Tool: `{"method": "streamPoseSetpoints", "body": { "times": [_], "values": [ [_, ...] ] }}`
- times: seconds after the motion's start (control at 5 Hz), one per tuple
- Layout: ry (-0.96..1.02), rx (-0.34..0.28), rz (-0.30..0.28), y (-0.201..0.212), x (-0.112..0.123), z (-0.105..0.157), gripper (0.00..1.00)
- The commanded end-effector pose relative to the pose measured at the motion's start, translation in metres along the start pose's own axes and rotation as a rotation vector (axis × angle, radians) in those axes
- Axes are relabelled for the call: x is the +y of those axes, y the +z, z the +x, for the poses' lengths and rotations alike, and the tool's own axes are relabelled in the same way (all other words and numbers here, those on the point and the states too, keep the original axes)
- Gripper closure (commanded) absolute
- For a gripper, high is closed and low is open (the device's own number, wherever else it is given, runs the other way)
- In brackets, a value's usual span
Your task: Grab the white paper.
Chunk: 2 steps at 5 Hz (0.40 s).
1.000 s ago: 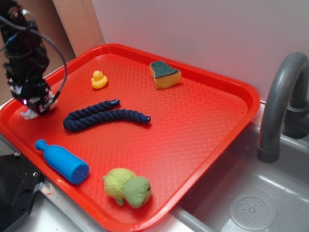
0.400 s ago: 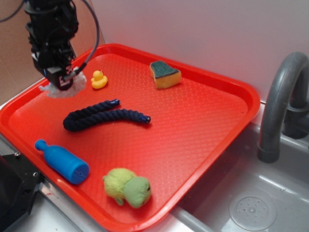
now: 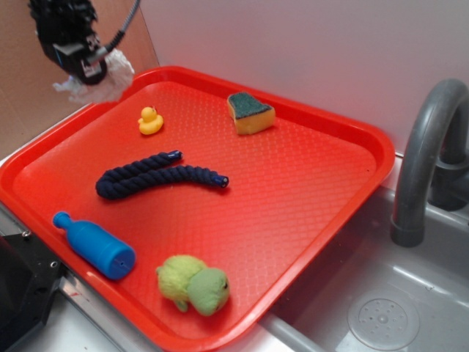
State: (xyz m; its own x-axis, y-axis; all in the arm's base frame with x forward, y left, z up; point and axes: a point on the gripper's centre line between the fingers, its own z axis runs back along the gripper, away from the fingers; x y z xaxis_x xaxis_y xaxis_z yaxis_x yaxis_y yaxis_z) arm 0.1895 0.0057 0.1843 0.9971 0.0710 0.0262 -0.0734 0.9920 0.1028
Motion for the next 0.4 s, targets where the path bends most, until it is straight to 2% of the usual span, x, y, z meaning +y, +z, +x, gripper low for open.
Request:
{"method": "streamPoseSetpoints", "body": {
  "times": [0.0, 0.2],
  "values": [
    [-0.006, -0.149, -0.006, 0.0431, 0.0118, -0.0104, 1.00],
    [-0.078, -0.178, -0.006, 0.0473, 0.0175, -0.0110, 1.00]
  ]
}}
